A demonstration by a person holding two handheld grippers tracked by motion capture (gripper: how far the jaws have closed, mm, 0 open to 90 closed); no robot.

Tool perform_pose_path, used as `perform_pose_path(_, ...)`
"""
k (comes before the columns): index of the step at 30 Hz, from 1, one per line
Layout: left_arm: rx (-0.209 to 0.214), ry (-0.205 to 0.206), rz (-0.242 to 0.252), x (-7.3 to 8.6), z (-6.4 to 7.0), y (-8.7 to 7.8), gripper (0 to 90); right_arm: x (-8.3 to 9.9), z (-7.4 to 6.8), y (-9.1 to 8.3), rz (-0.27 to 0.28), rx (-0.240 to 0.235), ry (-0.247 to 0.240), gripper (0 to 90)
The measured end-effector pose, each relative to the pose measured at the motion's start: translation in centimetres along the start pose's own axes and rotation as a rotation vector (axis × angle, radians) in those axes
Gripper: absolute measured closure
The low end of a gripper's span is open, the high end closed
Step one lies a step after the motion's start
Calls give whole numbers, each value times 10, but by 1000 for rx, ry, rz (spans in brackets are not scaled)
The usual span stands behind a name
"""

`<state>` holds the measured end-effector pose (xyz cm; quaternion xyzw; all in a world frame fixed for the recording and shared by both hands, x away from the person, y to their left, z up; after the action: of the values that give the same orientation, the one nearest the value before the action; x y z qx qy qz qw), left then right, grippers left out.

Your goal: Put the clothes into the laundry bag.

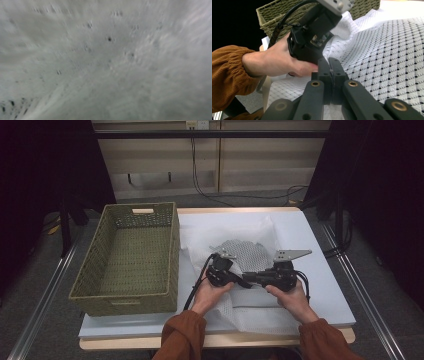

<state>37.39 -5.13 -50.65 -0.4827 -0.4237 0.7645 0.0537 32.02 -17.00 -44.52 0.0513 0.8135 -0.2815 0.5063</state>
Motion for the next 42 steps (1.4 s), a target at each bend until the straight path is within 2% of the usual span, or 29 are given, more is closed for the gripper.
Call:
perform_pose_path(1, -3, -14, 4, 1, 0, 2, 844, 1, 0, 1, -1, -3, -1, 891)
perform_pose_path(3, -7, -7, -5, 4, -1, 4, 838, 2, 1, 2, -9, -3, -1, 891)
perform_pose_path(6, 8, -24, 11, 7, -2, 4, 811, 3, 1, 2, -13, -1, 1, 891)
perform_pose_path(7, 14, -13, -1, 8, -3, 3, 796, 3, 1, 2, -11, -1, 1, 891)
perform_pose_path(9, 14, -4, 9, 9, -1, 2, 768, 3, 1, 2, -12, -2, 2, 891)
perform_pose_path(11, 14, -10, 10, 10, 0, 0, 752, 3, 2, 2, -12, -2, 1, 891)
perform_pose_path(12, 57, -44, 15, 12, 3, -3, 663, 3, 2, 1, -12, 1, 3, 891)
perform_pose_path(14, 59, -35, 15, 14, 5, -5, 614, 3, 3, 1, -12, 2, 3, 891)
perform_pose_path(17, 64, 0, 33, 22, 11, -11, 568, 3, 5, 0, -11, 9, 5, 890)
perform_pose_path(20, 73, 5, 18, 26, 11, -16, 540, 4, 6, 0, -12, 12, 3, 890)
perform_pose_path(21, 64, 9, 20, 28, 12, -19, 501, 4, 6, 0, -18, 21, -2, 890)
perform_pose_path(23, 39, 44, 6, 33, 13, -28, 506, 5, 7, 1, -28, 34, -11, 889)
perform_pose_path(24, 39, 44, 6, 33, 13, -28, 509, 5, 7, 1, -30, 38, -13, 889)
perform_pose_path(25, 35, 65, -4, 35, 12, -31, 509, 6, 7, 1, -33, 38, -13, 889)
perform_pose_path(26, 31, 58, 9, 37, 14, -33, 509, 6, 7, 1, -33, 38, -13, 889)
perform_pose_path(28, 31, 95, -7, 42, 15, -39, 517, 7, 8, 2, -40, 42, -16, 889)
perform_pose_path(30, 34, 108, -14, 50, 19, -47, 525, 8, 10, 2, -44, 46, -11, 889)
perform_pose_path(34, 27, 120, -19, 58, 21, -53, 521, 9, 11, 2, -49, 47, -9, 888)
perform_pose_path(35, 39, 114, -18, 60, 22, -55, 520, 9, 11, 3, -51, 46, -8, 888)
perform_pose_path(36, 33, 114, -31, 63, 23, -59, 526, 10, 11, 3, -51, 46, -10, 887)
perform_pose_path(37, 39, 112, -21, 64, 24, -59, 573, 11, 11, 4, -55, 47, -9, 885)
perform_pose_path(38, 56, 86, -21, 66, 25, -61, 573, 11, 11, 4, -55, 47, -9, 885)
perform_pose_path(39, 68, 75, -26, 69, 26, -64, 627, 12, 11, 5, -61, 45, -6, 885)
perform_pose_path(40, 58, 91, -32, 72, 27, -64, 626, 12, 11, 5, -65, 48, -5, 885)
perform_pose_path(41, 27, 129, -54, 75, 27, -65, 626, 12, 11, 5, -65, 48, -5, 885)
perform_pose_path(42, 35, 142, -61, 79, 27, -68, 617, 14, 11, 7, -71, 44, -5, 885)
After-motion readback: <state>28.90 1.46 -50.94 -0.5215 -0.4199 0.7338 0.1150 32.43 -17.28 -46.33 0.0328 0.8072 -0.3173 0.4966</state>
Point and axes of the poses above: each handheld gripper's, and its own axes: y roughly forward along the jaws, x roughly out of its underside, z roughly to its right, the point moved 6 cm from there along y, roughly forward along the jaws, and after that the axes turned 1 degree about y, right-handed, at the moved point
